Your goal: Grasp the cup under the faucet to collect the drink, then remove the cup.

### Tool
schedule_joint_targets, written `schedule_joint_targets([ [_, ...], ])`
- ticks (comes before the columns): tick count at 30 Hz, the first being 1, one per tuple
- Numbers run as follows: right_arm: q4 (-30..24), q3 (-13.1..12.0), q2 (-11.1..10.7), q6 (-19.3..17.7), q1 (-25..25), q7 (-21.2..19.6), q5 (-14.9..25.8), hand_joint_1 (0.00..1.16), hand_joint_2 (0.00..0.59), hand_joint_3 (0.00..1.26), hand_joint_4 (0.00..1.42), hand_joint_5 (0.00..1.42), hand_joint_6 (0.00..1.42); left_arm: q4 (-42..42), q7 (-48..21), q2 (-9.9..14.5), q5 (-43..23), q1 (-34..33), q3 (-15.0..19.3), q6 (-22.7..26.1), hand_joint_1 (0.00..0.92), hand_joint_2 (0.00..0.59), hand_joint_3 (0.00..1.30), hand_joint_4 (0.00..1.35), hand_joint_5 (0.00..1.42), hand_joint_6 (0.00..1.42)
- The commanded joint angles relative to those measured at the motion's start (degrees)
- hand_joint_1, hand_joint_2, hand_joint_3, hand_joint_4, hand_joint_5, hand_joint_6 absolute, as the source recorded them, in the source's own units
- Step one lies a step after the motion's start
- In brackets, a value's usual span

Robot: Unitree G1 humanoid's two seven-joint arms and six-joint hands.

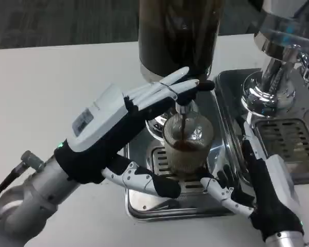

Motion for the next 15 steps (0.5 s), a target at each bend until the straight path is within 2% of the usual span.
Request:
schedule_joint_targets([
  [1, 0.4, -0.1, -0.9, -0.8, -1.8, 3.5, 0.3, 0.62, 0.193, 0.0, 0.0, 0.0, 0.1, -0.5, -1.7, 1.0, 0.4, 1.7, -1.9, 0.1, 0.0, 0.019, 0.19, 0.03, 0.29, 0.3],
  [9, 2.7, -0.8, -0.2, -0.8, -3.7, 8.1, 3.4, 0.62, 0.178, 0.0, 0.0, 0.0, 0.08, -1.1, -1.7, 1.3, -0.9, 1.9, -2.4, 1.2, 0.0, 0.028, 0.2, 0.03, 0.3, 0.31],
  [15, 5.3, -1.3, 0.6, -2.2, -5.6, 9.2, 5.3, 0.62, 0.177, 0.0, 0.0, 0.0, 0.07, -1.6, -1.7, 1.5, -1.3, 2.2, -2.4, 1.6, 0.0, 0.036, 0.2, 0.03, 0.3, 0.31],
])
